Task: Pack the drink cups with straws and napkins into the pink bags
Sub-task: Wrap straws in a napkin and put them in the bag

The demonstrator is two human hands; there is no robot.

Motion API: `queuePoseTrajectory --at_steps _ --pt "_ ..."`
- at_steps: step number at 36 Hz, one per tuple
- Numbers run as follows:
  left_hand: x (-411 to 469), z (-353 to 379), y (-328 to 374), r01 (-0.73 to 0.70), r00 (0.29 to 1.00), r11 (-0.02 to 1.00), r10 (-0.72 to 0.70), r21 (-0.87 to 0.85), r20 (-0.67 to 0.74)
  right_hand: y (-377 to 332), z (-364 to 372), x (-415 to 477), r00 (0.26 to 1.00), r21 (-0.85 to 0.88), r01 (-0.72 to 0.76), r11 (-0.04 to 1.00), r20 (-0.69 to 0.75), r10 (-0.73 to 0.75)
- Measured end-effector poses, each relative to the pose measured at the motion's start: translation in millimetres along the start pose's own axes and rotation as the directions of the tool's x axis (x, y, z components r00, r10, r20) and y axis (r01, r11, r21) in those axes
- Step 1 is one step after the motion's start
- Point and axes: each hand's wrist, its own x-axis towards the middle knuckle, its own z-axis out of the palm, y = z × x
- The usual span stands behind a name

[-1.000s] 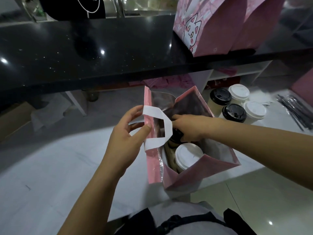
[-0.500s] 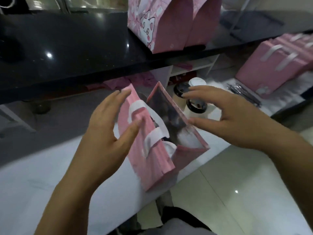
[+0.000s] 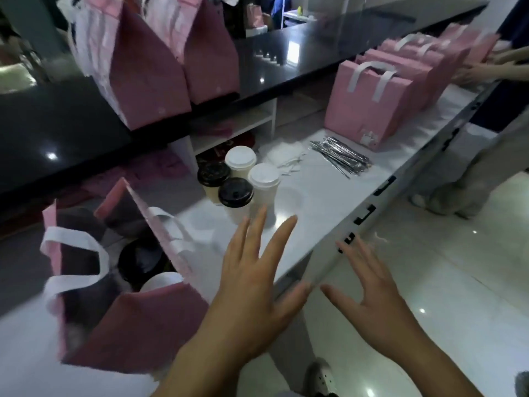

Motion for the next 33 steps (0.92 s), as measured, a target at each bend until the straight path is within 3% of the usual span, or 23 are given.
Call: queuePoseTrajectory --at_steps 5,10,15,19,25,33 --pt "18 79 6 0.181 0.963 0.98 -0.195 0.086 0.184 76 -34 2 0.995 0.1 -0.084 0.991 0.07 0.077" --pt "39 128 20 0.309 0.904 0.94 -0.338 0.148 0.26 136 -64 10 0.99 0.15 -0.124 0.981 0.086 0.112" --pt "64 145 42 0.341 0.883 0.935 -0.355 0.099 0.308 171 -85 17 0.984 0.228 -0.174 0.958 0.079 0.16" --pt "102 155 49 0.347 0.867 0.924 -0.382 0.162 0.319 190 -94 34 0.982 0.242 -0.176 0.954 0.111 0.153" --pt "178 184 49 0.338 0.867 0.928 -0.371 0.154 0.333 217 -116 80 0.982 0.193 -0.158 0.968 0.137 0.132" --pt "321 257 28 0.464 0.846 0.886 -0.445 0.003 0.295 261 -156 149 0.972 0.249 -0.235 0.94 0.067 0.225"
